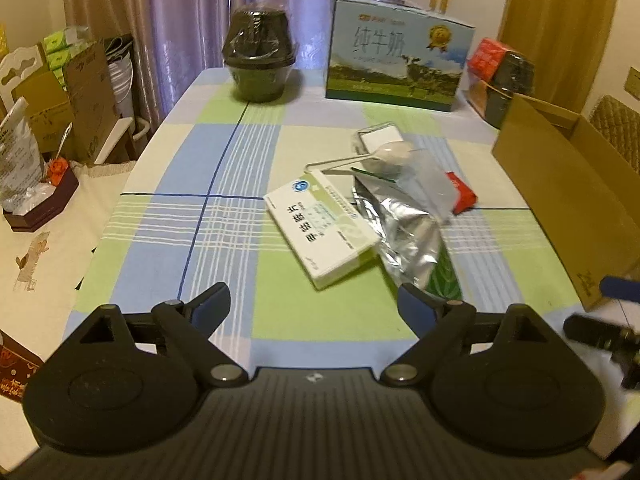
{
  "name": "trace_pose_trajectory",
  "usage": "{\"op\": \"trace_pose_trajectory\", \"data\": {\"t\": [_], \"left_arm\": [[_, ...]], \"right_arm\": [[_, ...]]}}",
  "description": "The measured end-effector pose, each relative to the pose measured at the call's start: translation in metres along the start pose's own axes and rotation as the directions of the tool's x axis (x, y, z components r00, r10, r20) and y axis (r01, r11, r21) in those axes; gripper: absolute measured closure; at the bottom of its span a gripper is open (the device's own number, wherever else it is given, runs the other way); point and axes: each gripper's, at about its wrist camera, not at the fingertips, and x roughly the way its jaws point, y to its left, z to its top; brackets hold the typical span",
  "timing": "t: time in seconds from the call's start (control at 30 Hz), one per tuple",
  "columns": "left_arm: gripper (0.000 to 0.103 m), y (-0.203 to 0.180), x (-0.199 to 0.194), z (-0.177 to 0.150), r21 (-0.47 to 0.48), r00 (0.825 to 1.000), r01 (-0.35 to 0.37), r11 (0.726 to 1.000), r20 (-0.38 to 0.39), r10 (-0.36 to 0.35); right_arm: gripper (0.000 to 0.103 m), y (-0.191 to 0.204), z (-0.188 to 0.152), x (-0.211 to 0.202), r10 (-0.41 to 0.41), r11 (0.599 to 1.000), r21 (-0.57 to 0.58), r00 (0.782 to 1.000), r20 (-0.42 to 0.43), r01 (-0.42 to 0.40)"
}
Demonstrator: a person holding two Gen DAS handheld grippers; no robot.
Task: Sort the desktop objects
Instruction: 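Move both open tools back over the remaining objects on the table, then reach the right tool toward the foil leaf-print pouch and close on it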
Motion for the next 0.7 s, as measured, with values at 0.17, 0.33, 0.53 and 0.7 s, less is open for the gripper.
{"op": "trace_pose_trajectory", "data": {"t": [0.17, 0.33, 0.53, 0.7], "left_arm": [[0.014, 0.010, 0.026, 0.008, 0.000, 1.000, 0.013, 1.000, -0.012, -0.013], [0.014, 0.019, 0.050, 0.011, 0.004, 0.999, 0.020, 1.000, -0.026, -0.020], [0.014, 0.032, 0.070, 0.020, -0.035, 0.999, 0.048, 0.998, -0.018, -0.049], [0.014, 0.039, 0.082, 0.026, -0.064, 0.998, 0.058, 0.996, -0.007, -0.059]], "right_arm": [[0.015, 0.014, 0.000, 0.039, 0.014, 0.998, -0.067, 0.999, -0.034, -0.016], [0.015, 0.027, 0.003, 0.078, 0.019, 0.993, -0.117, 0.998, -0.060, -0.026], [0.015, 0.038, 0.012, 0.116, 0.036, 0.990, -0.130, 0.995, -0.095, -0.048], [0.015, 0.043, 0.019, 0.139, 0.031, 0.995, -0.094, 0.994, -0.101, -0.040]]}}
